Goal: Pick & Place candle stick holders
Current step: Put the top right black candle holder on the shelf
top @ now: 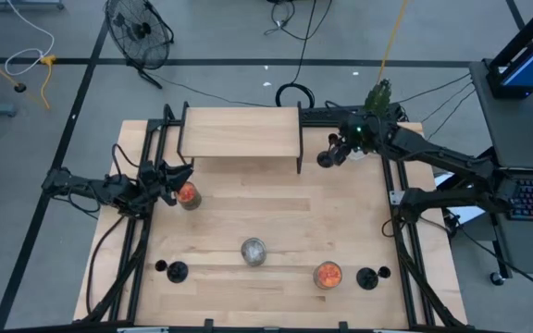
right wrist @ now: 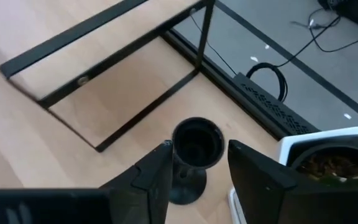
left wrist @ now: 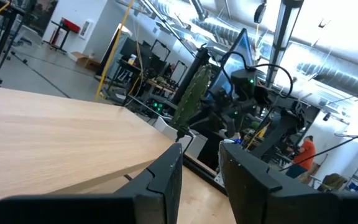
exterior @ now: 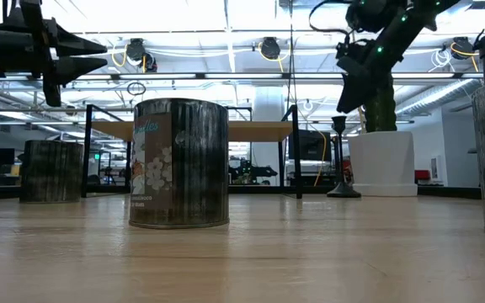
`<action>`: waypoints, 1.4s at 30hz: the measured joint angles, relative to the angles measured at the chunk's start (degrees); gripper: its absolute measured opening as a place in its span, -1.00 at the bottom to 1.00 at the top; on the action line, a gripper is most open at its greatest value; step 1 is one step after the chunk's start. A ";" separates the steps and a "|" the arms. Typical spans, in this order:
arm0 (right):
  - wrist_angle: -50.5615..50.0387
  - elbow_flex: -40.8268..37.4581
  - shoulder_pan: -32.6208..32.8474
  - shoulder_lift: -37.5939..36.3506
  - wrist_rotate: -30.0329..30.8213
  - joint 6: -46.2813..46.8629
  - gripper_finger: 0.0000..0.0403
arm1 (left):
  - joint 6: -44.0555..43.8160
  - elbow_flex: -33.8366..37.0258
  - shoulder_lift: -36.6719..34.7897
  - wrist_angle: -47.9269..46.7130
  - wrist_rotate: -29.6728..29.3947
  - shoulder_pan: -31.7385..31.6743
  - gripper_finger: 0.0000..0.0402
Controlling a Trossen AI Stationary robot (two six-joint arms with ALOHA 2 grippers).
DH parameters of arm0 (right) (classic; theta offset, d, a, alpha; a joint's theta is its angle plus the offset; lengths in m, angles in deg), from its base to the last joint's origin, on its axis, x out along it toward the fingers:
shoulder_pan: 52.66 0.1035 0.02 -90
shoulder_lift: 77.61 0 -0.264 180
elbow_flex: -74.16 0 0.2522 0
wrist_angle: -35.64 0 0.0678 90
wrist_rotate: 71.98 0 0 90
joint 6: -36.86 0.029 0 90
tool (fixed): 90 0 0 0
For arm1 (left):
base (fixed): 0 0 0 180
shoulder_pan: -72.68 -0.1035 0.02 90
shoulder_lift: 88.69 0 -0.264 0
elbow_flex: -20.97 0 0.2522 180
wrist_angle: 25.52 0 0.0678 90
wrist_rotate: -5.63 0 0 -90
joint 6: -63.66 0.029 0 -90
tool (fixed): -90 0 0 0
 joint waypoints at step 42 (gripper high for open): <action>1.09 0.13 -3.94 4.96 -6.05 4.07 -0.97 | 1.33 0.00 0.00 0.04 -0.07 0.00 -0.44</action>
